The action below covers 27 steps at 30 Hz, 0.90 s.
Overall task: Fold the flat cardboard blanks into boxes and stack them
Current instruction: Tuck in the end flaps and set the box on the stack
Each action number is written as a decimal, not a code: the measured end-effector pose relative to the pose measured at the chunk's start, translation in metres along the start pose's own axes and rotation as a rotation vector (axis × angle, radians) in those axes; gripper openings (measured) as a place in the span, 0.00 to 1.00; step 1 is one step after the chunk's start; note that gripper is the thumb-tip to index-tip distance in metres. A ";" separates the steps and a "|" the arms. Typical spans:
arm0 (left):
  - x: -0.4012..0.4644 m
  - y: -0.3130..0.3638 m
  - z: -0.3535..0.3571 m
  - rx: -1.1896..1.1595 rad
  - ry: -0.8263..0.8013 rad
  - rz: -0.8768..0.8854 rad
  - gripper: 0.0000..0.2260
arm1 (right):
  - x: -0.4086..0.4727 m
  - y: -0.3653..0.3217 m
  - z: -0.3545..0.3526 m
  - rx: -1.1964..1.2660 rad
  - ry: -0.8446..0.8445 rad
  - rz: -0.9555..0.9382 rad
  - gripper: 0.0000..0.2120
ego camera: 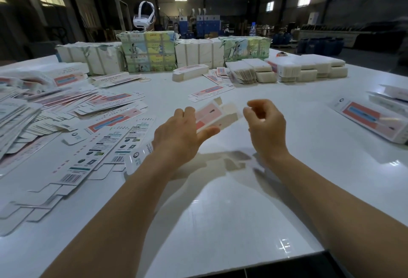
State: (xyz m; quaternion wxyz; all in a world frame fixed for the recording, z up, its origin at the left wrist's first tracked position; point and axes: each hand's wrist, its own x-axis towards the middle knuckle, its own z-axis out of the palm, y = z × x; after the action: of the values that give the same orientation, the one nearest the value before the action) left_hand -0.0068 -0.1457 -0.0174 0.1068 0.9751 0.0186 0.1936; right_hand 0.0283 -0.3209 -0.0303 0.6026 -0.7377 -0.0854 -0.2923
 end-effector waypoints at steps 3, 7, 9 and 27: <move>0.000 0.001 0.001 0.003 0.021 -0.055 0.31 | -0.013 0.000 0.010 -0.240 -0.080 -0.278 0.08; -0.001 0.005 0.003 0.015 0.036 -0.046 0.31 | -0.017 -0.002 0.014 -0.292 -0.189 -0.243 0.12; -0.002 0.009 0.005 0.018 0.047 -0.014 0.31 | -0.018 -0.003 0.016 -0.257 -0.257 -0.179 0.12; -0.011 0.012 0.010 0.118 0.061 0.123 0.40 | -0.023 -0.005 0.015 -0.230 -0.290 -0.168 0.33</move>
State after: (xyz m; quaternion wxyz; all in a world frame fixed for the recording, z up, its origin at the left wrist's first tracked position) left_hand -0.0129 -0.1603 -0.0282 0.0365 0.9726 -0.0269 0.2280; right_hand 0.0121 -0.3008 -0.0394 0.4691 -0.8264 -0.1986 -0.2400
